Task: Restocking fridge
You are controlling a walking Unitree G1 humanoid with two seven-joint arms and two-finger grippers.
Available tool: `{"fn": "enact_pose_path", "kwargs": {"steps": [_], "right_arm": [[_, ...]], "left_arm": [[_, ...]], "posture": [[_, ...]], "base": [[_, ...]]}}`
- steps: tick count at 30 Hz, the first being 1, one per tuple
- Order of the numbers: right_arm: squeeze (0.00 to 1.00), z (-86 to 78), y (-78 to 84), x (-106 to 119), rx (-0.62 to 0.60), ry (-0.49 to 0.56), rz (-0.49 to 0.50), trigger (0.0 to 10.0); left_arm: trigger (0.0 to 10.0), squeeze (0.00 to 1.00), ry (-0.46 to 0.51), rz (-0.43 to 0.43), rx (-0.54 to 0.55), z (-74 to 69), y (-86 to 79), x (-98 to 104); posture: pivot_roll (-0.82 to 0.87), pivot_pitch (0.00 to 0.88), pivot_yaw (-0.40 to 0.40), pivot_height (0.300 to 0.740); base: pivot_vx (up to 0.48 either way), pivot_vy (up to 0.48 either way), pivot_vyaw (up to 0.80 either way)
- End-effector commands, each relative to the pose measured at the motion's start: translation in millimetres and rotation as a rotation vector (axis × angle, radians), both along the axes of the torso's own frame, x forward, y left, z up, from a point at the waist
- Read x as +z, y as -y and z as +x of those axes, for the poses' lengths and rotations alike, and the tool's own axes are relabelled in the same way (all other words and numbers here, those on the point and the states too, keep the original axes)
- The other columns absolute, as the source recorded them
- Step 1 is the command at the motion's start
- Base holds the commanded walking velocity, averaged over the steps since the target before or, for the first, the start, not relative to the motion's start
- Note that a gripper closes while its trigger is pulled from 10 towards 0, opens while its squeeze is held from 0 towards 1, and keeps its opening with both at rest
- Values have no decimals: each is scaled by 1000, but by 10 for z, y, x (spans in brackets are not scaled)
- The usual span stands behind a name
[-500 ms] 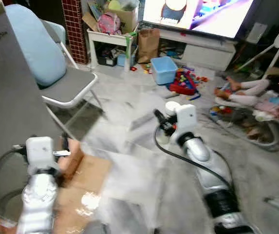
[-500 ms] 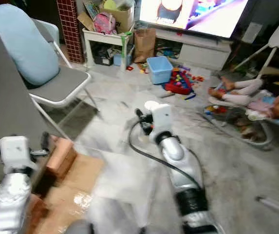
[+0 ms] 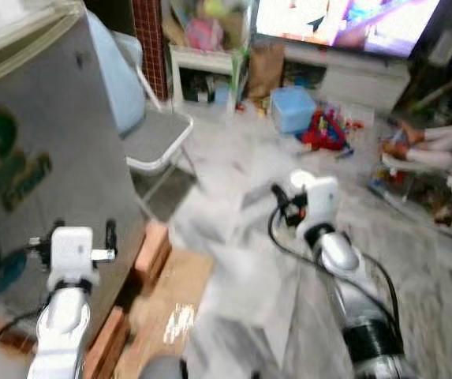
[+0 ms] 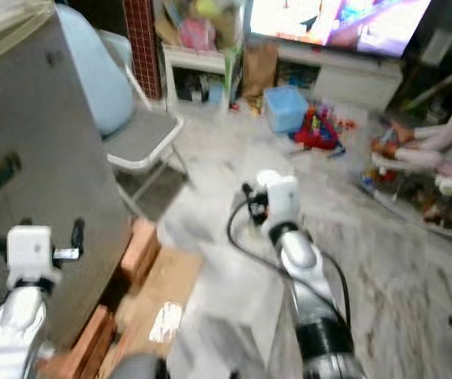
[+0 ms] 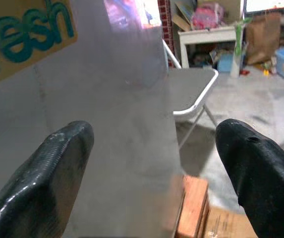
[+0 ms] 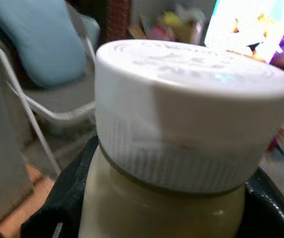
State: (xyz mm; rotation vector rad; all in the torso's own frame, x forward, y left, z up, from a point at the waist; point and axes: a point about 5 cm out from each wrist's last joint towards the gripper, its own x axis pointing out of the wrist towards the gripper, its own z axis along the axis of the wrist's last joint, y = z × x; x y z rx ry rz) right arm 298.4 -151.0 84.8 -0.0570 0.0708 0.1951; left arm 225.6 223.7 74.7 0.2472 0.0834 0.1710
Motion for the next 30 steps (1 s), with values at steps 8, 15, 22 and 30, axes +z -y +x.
{"fn": "enact_pose_path", "kwargs": {"steps": [8,15,22,30], "right_arm": [[0,14,31,114,-41,60,-4,10000],[0,53,3,129,-10,53,-6,10000],[0,117,27,154,-17,50,6,10000],[0,106,-13,147,-3,48,7,10000]], "left_arm": [[10000,0,13,28,-88,156,125,101],[10000,0,8,1,-80,153,122,83],[10000,0,-3,-11,-74,111,117,57],[10000,0,-4,-16,-56,143,68,63]], "posture": [[108,0,-45,716],[113,0,-69,716],[119,0,-76,716],[112,0,-78,716]], "base": [[0,0,756],[-254,0,457],[-425,0,0],[-361,0,0]]}}
